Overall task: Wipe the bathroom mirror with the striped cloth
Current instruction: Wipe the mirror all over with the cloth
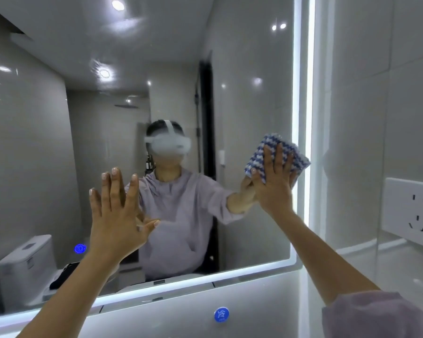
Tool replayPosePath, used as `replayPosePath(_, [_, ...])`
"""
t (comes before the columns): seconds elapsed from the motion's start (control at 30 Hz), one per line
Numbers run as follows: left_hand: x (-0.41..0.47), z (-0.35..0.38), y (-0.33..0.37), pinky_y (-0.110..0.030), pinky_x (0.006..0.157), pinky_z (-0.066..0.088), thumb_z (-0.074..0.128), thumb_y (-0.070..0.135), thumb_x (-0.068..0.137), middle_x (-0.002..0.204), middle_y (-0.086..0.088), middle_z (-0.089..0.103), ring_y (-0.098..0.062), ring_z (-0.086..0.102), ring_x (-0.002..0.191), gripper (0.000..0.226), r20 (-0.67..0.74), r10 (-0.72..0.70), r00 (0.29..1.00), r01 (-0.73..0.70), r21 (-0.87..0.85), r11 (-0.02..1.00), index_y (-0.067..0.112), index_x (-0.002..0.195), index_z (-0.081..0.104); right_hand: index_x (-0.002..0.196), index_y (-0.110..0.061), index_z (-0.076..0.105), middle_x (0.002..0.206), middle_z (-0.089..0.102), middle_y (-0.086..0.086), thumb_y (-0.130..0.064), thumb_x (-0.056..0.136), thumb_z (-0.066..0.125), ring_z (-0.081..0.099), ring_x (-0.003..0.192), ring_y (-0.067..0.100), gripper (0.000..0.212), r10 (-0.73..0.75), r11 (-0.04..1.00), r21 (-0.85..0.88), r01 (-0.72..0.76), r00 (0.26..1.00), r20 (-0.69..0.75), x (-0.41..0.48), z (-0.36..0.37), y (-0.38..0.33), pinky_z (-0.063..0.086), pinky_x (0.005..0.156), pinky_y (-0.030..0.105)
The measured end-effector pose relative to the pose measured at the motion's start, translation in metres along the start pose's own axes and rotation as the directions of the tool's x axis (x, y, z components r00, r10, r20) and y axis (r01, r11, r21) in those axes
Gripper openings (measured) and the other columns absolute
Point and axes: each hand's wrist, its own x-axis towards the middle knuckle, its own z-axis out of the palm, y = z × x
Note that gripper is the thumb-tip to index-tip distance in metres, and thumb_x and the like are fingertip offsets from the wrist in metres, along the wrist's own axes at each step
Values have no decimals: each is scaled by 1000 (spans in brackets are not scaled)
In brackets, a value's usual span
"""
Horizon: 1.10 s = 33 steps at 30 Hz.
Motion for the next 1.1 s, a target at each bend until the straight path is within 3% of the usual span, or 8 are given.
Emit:
replayPosePath(0.1, [1, 2, 0, -54, 114, -6, 11, 84, 74, 158, -20, -6, -37, -7, 146, 103, -6, 2, 1000, -2, -8, 1000, 16, 151, 7, 148, -10, 26, 154, 19, 23, -48, 92, 28, 6, 141, 43, 68, -74, 997, 25, 73, 997, 32, -33, 7, -14, -2, 111, 58])
replayPosePath(0.23, [3, 3, -3, -46, 115, -15, 13, 85, 74, 158, -19, -7, -37, -6, 146, 105, -2, 0, 1000, 0, 6, 1000, 14, 152, 8, 149, -13, 24, 153, 19, 19, -42, 90, 51, 6, 141, 42, 71, -144, 984, 112, 139, 989, 42, -88, 19, -46, 1, 115, 61])
replayPosePath(0.37, [2, 5, -3, -44, 115, -17, 15, 86, 73, 158, -19, -7, -37, -6, 146, 106, -1, -18, 1000, 18, 11, 1000, 15, 152, 9, 152, -25, 6, 157, 9, 6, -43, 93, 41, -2, 146, 29, 71, -298, 944, 169, 282, 951, 78, -145, 32, -79, 9, 112, 55])
replayPosePath(0.5, [2, 5, -4, -43, 114, -18, 16, 86, 73, 158, -17, -9, -36, -7, 146, 106, -12, -14, 1000, 14, 15, 1000, 16, 152, 6, 152, -29, 4, 159, -2, -2, -42, 97, 35, -3, 147, 26, 64, -270, 949, 209, 237, 952, 146, -163, 39, -85, 15, 111, 56])
replayPosePath(0.7, [1, 5, -3, -43, 114, -18, 16, 86, 73, 157, -20, -7, -33, -11, 146, 106, -48, -13, 999, 13, 6, 1000, 17, 152, 3, 149, -39, -12, 158, -18, -11, -46, 101, 8, -4, 147, 23, 52, -299, 943, 220, 251, 928, 224, -160, 42, -69, 9, 116, 54])
replayPosePath(0.87, [0, 5, -3, -56, 114, -3, 16, 85, 72, 157, -22, -5, -37, -7, 145, 104, -51, -8, 999, 9, 12, 1000, 19, 151, 1, 149, -31, -11, 157, -20, -6, -41, 99, 26, -11, 146, 24, 63, -214, 970, 152, 189, 961, 176, -156, 49, -25, 4, 116, 58])
replayPosePath(0.97, [0, 6, -3, -58, 113, 0, 30, 80, 70, 157, -22, -5, -37, -7, 145, 106, -55, -4, 998, 5, 18, 1000, 19, 151, 1, 151, -21, -4, 159, -12, 4, -38, 100, 30, 0, 146, 34, 63, -154, 982, 132, 136, 978, 138, -155, 49, 9, 4, 115, 60])
replayPosePath(1.1, [0, 6, -3, -57, 114, -3, 36, 76, 68, 158, -21, -7, -36, -10, 145, 108, -51, -7, 999, 7, 7, 1000, 19, 151, -2, 152, -20, -4, 159, 0, 11, -41, 98, 24, -13, 146, 23, 64, 70, 983, 158, -91, 989, 133, -150, 41, 39, -5, 117, 52])
